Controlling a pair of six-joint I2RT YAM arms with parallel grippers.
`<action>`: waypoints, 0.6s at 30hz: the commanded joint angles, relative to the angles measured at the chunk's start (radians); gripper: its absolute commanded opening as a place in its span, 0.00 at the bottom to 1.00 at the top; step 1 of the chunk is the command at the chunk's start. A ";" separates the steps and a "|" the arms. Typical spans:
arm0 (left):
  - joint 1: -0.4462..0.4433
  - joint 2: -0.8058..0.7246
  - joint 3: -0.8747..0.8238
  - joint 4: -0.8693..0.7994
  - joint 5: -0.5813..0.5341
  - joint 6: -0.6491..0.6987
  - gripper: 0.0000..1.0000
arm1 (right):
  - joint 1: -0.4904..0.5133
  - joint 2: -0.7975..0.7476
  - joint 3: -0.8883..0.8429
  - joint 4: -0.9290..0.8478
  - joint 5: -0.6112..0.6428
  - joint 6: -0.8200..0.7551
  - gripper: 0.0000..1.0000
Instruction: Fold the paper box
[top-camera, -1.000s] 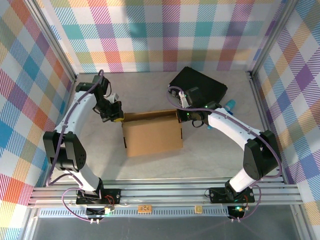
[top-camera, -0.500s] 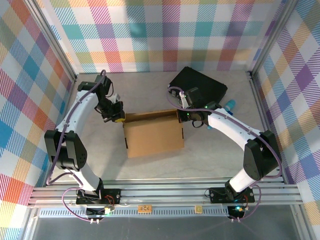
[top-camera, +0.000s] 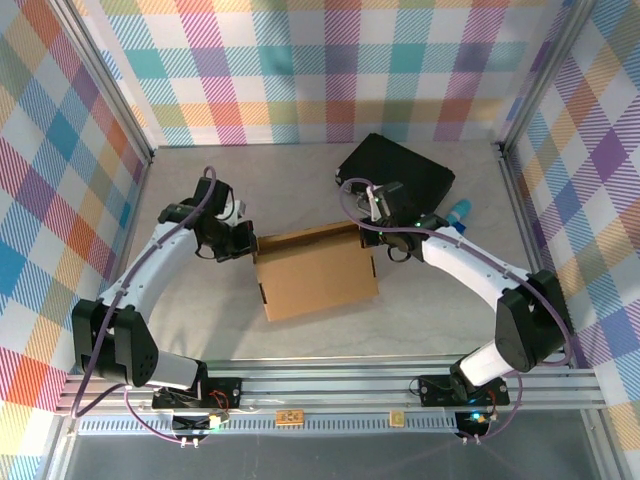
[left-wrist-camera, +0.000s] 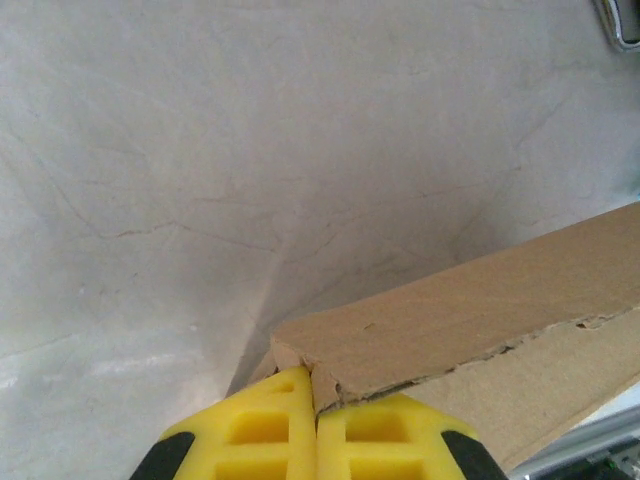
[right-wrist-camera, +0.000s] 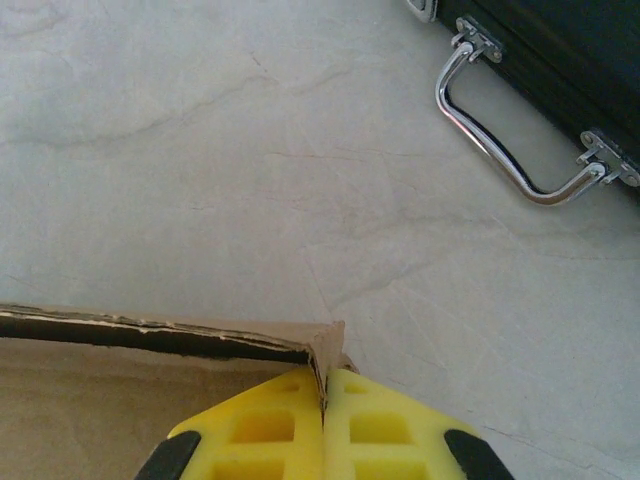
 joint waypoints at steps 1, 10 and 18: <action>-0.048 -0.013 -0.032 0.134 0.044 -0.017 0.00 | 0.019 -0.012 -0.033 0.095 -0.042 0.024 0.00; -0.116 -0.063 -0.092 0.177 -0.060 -0.008 0.00 | 0.019 -0.020 -0.053 0.124 -0.037 0.018 0.00; -0.184 -0.163 -0.198 0.257 -0.218 -0.007 0.00 | 0.019 -0.025 -0.028 0.082 -0.039 0.038 0.00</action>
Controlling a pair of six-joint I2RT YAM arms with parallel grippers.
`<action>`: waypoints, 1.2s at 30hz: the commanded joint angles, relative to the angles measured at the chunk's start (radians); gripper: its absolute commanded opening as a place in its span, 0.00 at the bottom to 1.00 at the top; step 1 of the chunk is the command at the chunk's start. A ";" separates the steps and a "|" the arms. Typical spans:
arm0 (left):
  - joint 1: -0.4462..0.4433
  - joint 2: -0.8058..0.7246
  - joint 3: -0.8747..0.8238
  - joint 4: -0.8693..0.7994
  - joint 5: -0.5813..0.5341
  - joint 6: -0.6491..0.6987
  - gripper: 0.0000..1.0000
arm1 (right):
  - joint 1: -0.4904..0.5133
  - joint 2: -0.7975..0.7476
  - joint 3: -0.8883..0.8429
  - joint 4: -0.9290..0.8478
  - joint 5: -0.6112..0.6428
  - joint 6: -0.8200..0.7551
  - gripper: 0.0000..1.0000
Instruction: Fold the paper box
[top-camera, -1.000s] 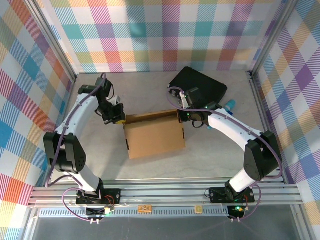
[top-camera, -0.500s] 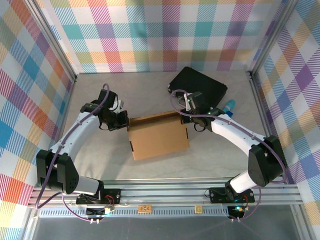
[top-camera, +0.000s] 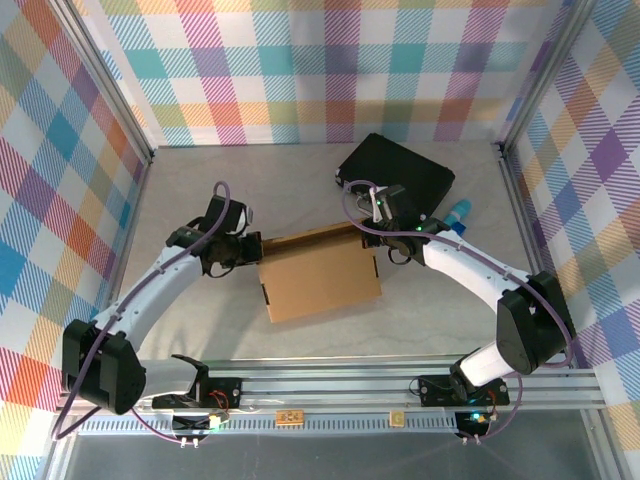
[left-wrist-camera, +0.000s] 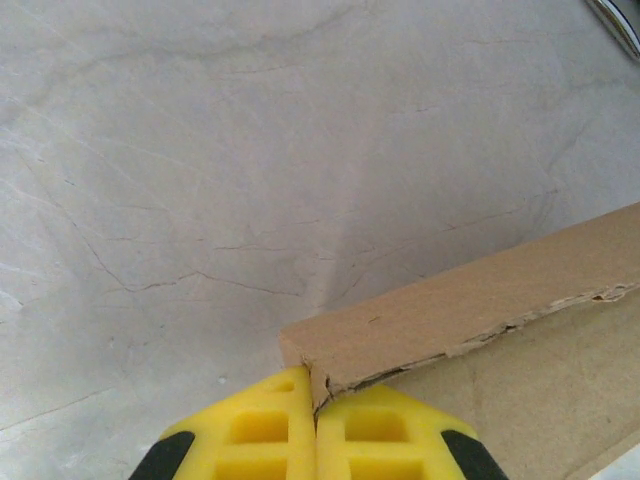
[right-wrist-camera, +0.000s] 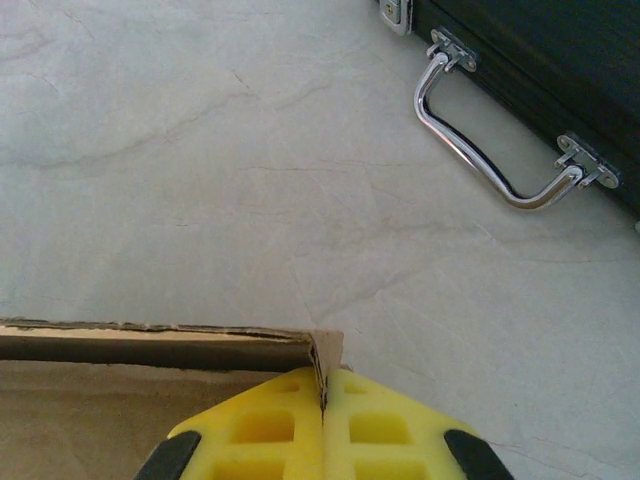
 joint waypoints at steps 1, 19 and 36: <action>-0.055 -0.032 -0.040 0.076 -0.020 -0.005 0.00 | 0.024 -0.014 0.021 0.010 -0.060 0.024 0.00; -0.140 -0.090 -0.105 0.110 -0.179 -0.018 0.00 | 0.024 -0.076 0.137 -0.240 -0.049 0.216 0.43; -0.165 -0.111 -0.102 0.103 -0.221 -0.018 0.00 | -0.006 -0.070 0.308 -0.581 -0.230 1.190 0.84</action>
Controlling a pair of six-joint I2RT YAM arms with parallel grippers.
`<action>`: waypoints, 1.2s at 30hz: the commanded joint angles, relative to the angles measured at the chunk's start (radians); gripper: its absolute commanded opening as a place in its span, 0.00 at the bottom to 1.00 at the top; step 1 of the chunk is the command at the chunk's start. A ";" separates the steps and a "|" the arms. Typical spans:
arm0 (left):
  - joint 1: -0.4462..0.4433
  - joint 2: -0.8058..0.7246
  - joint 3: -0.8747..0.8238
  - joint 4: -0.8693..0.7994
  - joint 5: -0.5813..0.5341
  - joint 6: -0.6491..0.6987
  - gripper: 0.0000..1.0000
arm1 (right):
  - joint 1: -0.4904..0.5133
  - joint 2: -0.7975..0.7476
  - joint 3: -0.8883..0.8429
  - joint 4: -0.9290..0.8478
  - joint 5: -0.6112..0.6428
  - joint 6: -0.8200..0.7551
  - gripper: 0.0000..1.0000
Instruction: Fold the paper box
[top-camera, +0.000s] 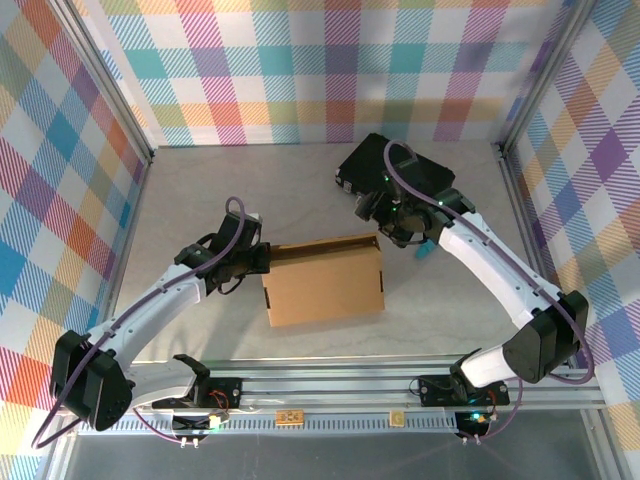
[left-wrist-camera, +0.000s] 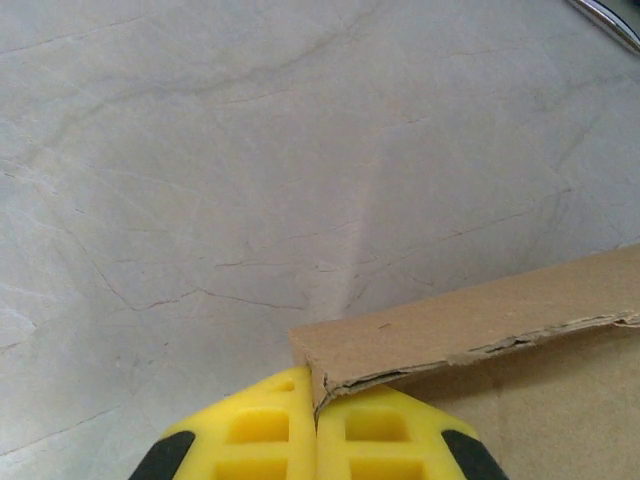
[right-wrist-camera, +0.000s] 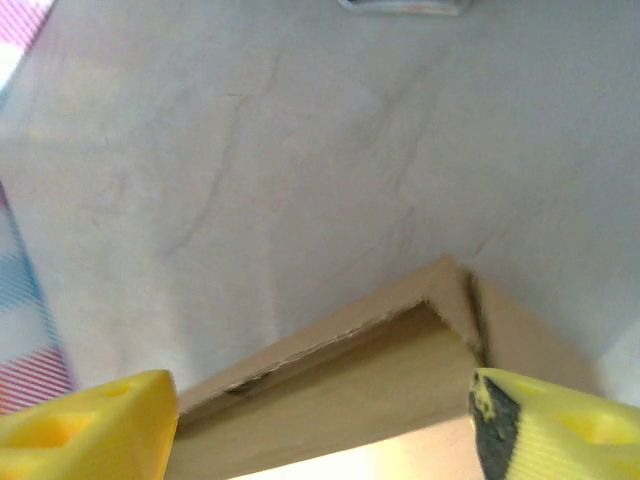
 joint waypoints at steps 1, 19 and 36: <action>-0.017 -0.028 -0.008 0.010 -0.026 -0.002 0.00 | -0.001 -0.033 -0.078 0.014 -0.177 0.418 0.86; -0.057 -0.063 -0.012 0.006 -0.085 -0.015 0.00 | 0.021 -0.023 -0.234 0.156 -0.310 0.780 0.92; -0.129 -0.158 -0.041 0.017 -0.153 -0.067 0.04 | 0.024 -0.071 -0.362 0.225 -0.248 0.742 0.59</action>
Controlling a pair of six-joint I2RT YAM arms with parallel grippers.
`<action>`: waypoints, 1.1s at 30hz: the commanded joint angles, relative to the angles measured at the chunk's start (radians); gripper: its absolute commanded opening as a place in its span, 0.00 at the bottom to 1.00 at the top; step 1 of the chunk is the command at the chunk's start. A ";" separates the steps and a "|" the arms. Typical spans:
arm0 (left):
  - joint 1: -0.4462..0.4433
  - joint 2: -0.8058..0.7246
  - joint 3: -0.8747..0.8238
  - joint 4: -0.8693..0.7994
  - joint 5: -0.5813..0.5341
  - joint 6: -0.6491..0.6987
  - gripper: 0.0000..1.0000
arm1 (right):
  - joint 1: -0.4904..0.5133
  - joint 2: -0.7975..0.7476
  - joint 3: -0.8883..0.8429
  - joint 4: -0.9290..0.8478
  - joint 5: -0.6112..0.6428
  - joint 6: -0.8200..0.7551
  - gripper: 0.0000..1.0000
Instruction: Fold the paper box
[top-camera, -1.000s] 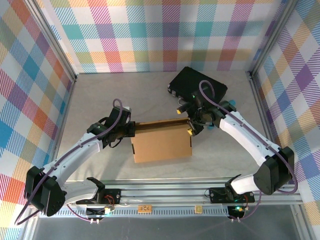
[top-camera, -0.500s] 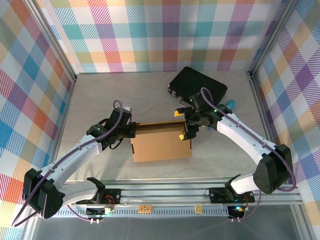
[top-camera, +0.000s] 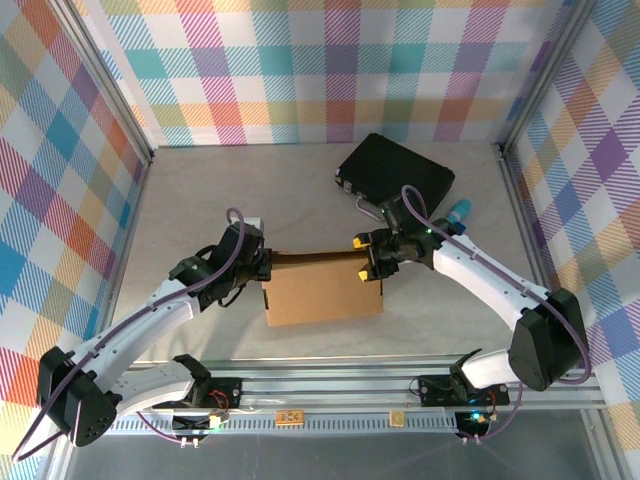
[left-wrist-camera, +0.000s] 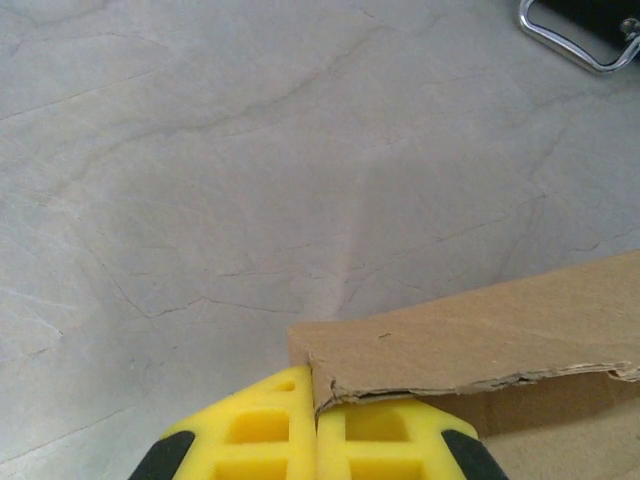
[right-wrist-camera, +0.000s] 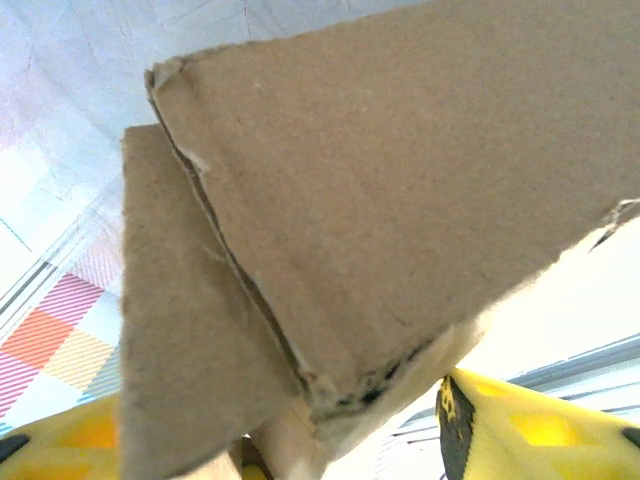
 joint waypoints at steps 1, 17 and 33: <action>-0.016 -0.054 -0.011 0.015 -0.016 -0.058 0.05 | 0.008 -0.020 -0.032 -0.009 0.027 -0.006 0.58; -0.016 -0.120 -0.069 0.071 0.019 -0.125 0.00 | 0.024 -0.025 -0.036 -0.010 0.047 -0.012 0.50; -0.036 -0.086 -0.116 0.423 -0.126 0.038 0.00 | 0.026 0.036 0.021 0.137 0.120 -0.054 0.48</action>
